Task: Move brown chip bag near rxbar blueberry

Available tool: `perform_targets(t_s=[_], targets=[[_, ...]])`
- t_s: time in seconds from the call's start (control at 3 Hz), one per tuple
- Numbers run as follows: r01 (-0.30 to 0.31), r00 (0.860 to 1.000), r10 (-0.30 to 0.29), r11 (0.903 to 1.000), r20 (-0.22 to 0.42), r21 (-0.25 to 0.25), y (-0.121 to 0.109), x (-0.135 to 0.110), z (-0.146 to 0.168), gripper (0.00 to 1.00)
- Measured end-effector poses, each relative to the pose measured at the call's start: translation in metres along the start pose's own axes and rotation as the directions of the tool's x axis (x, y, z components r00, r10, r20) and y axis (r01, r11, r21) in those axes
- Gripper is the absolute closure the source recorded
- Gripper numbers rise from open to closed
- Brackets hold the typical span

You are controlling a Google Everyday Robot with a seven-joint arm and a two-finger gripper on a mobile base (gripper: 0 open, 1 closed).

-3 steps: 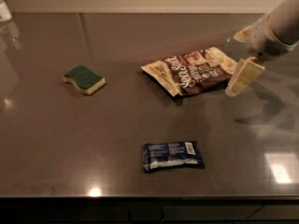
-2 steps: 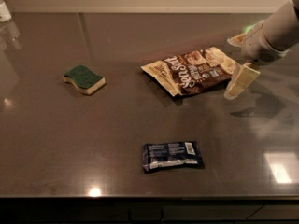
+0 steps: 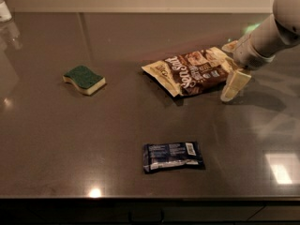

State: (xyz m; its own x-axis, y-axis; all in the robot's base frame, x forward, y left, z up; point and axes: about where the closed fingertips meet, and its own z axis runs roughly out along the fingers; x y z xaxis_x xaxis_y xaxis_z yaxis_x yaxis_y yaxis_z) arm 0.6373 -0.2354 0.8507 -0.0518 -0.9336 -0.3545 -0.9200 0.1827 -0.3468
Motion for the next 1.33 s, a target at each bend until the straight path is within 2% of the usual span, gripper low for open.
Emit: perform_targets(t_s=[0.33,0.67,1.33], targets=[[-0.010,1.000,0.010,0.9999,0.007,-0.006,-0.014,0.002,0.010,0.00],[-0.019,1.000,0.019,0.9997,0.006,-0.017,-0.025,0.003,0.015,0.25],[-0.041,0.999,0.042,0.9986,0.019,-0.033,-0.028,0.005,0.009,0.72]])
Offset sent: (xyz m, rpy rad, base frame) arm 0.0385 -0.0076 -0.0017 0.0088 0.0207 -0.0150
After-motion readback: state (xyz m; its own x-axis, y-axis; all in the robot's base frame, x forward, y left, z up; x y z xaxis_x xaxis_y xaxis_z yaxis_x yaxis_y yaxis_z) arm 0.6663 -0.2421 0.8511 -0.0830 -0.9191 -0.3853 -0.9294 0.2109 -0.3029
